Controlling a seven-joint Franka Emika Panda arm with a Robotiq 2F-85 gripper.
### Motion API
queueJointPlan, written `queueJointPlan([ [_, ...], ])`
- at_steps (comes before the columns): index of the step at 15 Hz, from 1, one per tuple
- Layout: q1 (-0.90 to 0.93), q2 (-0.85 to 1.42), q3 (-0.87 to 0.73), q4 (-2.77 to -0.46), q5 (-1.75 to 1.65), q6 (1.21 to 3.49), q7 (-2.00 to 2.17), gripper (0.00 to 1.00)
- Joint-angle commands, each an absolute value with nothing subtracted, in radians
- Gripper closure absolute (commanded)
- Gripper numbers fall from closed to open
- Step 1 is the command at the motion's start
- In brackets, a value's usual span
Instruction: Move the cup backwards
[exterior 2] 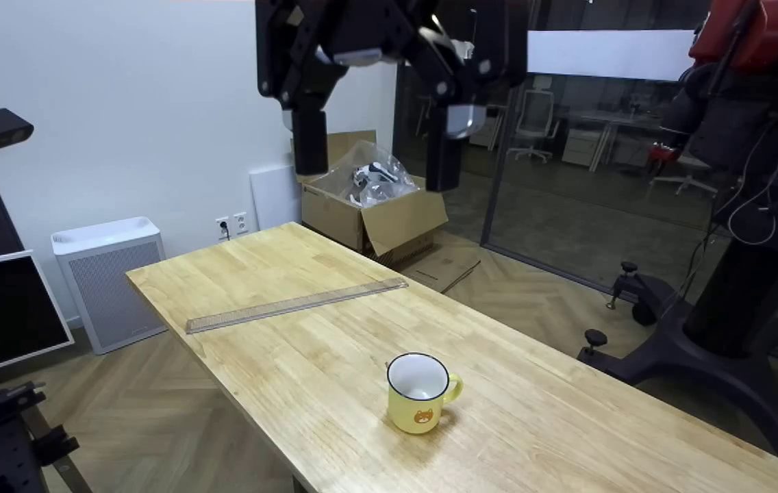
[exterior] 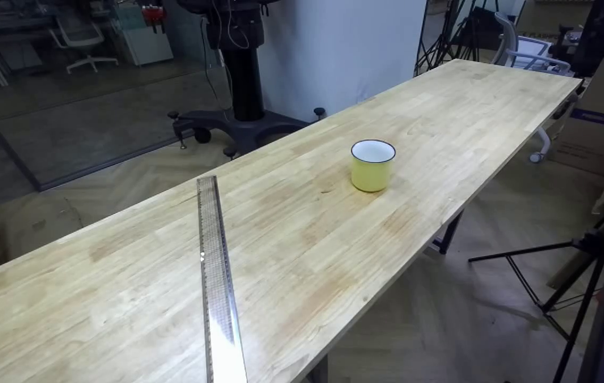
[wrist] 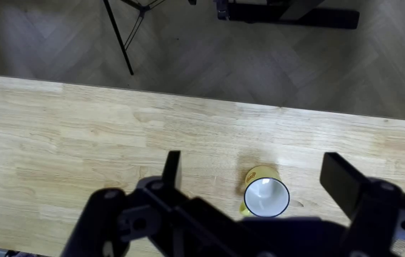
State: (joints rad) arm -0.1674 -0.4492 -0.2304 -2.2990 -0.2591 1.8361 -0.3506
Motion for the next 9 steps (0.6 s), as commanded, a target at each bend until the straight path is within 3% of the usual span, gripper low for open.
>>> queueJointPlan([
  [1,-0.16,-0.41,-0.231,-2.285,-0.256,1.88,-0.329,0.0],
  [9,-0.127,-0.111,-0.223,-2.206,-0.164,2.08,-0.383,0.0],
])
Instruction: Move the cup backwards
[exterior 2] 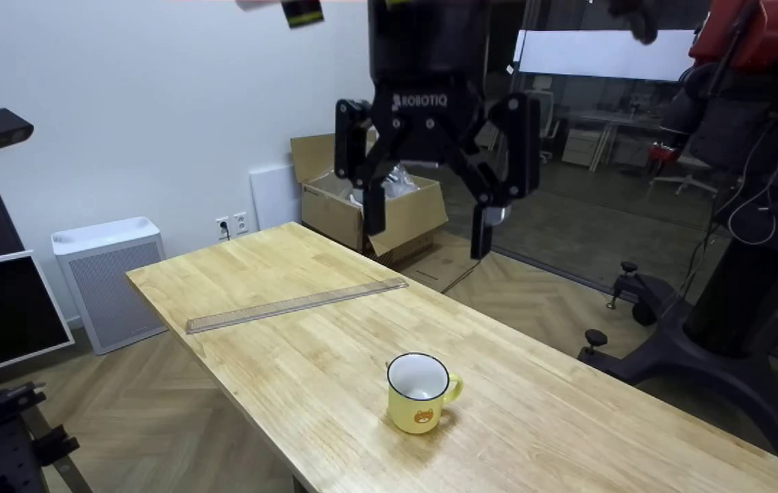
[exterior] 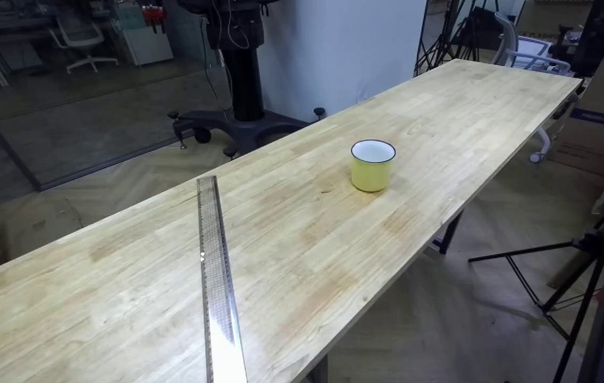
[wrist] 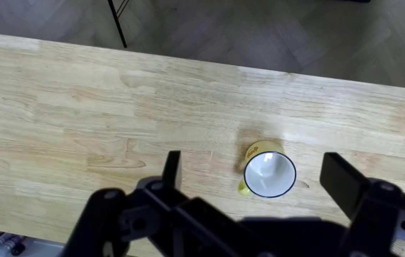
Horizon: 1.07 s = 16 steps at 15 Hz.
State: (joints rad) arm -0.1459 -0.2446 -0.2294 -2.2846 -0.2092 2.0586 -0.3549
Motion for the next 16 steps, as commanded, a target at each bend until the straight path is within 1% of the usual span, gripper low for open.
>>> queueJointPlan([
  [1,-0.125,-0.074,-0.216,-2.194,-0.158,2.099,-0.391,0.0],
  [5,-0.109,0.05,-0.167,-2.152,-0.131,2.179,-0.478,0.0],
  [9,-0.09,0.128,-0.099,-2.137,-0.106,2.237,-0.498,0.0],
  [16,-0.09,0.148,-0.063,-2.166,-0.103,2.261,-0.479,0.0],
])
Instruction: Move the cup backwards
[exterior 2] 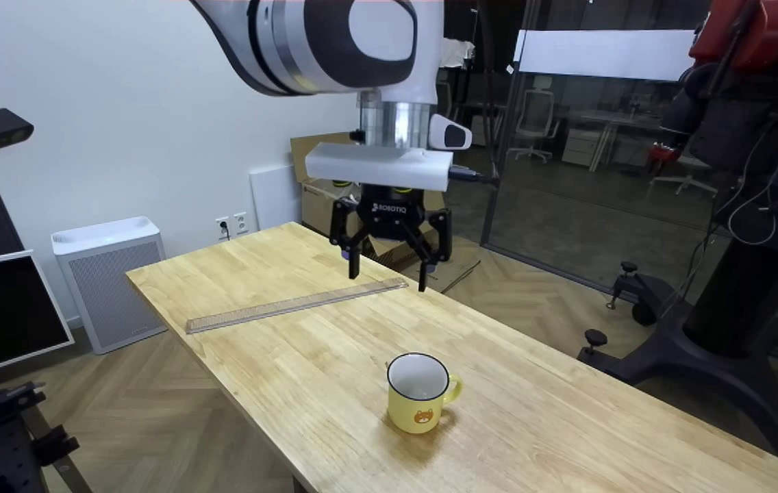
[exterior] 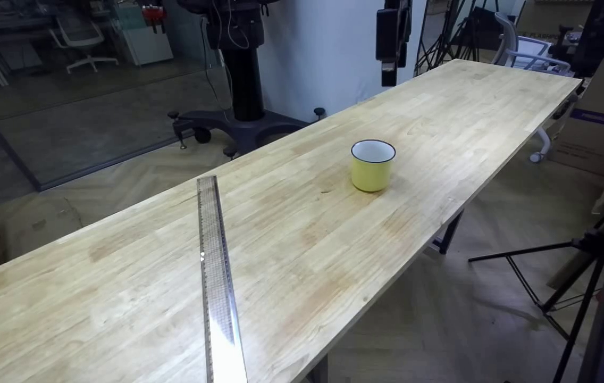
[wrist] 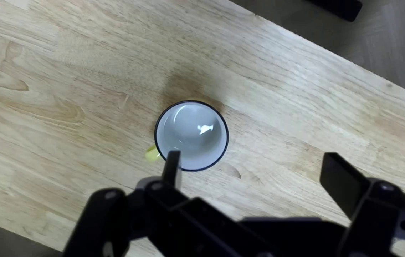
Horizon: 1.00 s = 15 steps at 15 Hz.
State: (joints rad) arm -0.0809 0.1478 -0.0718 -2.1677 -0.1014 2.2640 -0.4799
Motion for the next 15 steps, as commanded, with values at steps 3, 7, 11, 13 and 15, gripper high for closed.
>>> queueJointPlan([
  [3,-0.094,0.154,-0.064,-2.2,-0.082,2.38,-0.444,0.0],
  [7,-0.094,0.201,-0.06,-2.241,-0.079,2.562,-0.407,0.0],
  [11,-0.114,0.267,-0.029,-2.246,0.016,2.632,-0.427,0.0],
  [13,-0.126,0.299,-0.016,-2.238,0.042,2.642,-0.436,0.0],
  [15,-0.141,0.331,-0.006,-2.228,0.051,2.655,-0.448,0.0],
])
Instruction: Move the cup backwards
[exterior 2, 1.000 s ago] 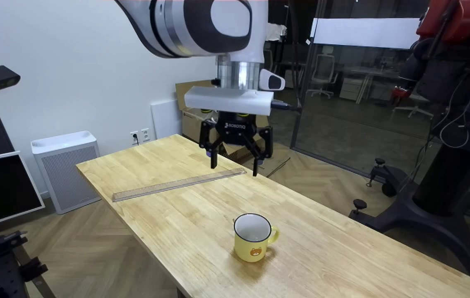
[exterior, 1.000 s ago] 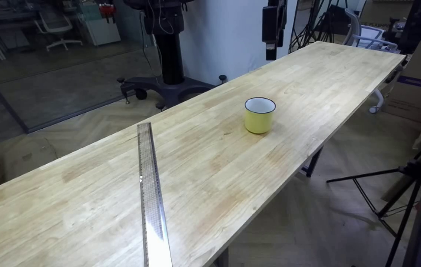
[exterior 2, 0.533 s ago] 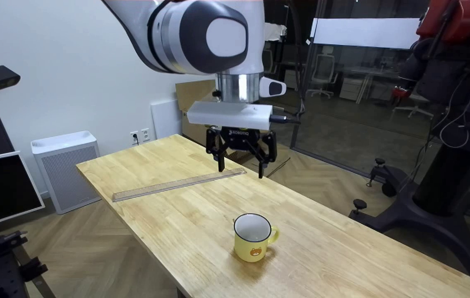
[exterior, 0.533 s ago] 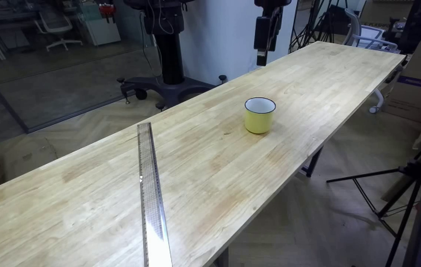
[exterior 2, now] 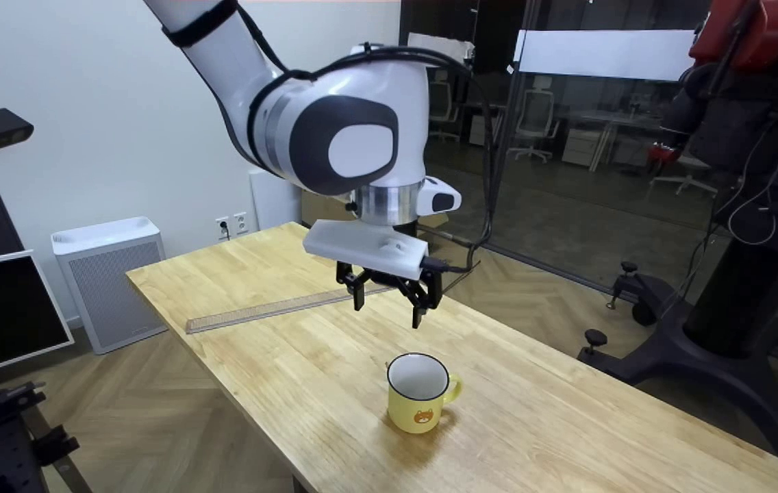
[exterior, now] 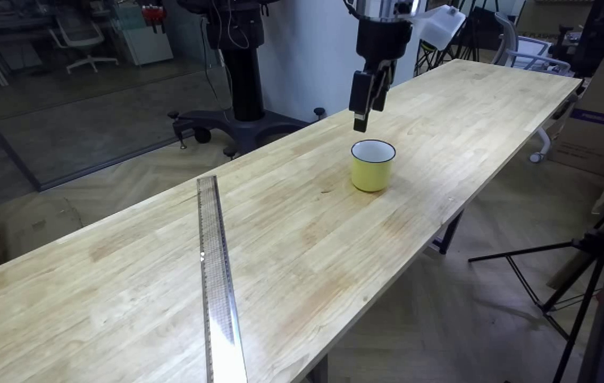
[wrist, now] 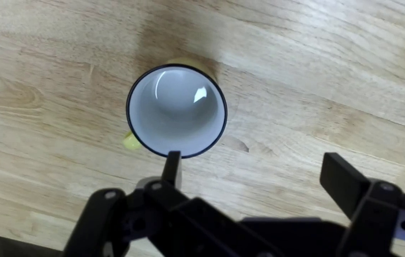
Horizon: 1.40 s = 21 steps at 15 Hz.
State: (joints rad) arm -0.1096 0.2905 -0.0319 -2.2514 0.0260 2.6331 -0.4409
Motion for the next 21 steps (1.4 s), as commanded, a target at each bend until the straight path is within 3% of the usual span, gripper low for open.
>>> queueJointPlan([
  [1,-0.148,0.346,-0.001,-2.223,0.052,2.662,-0.454,0.0],
  [18,-0.161,0.595,-0.019,-2.06,-0.06,2.619,-0.409,0.0],
  [19,-0.161,0.602,-0.02,-2.054,-0.065,2.615,-0.408,0.25],
  [20,-0.16,0.61,-0.022,-2.048,-0.072,2.612,-0.407,0.25],
  [21,-0.16,0.613,-0.021,-2.044,-0.073,2.607,-0.407,0.33],
])
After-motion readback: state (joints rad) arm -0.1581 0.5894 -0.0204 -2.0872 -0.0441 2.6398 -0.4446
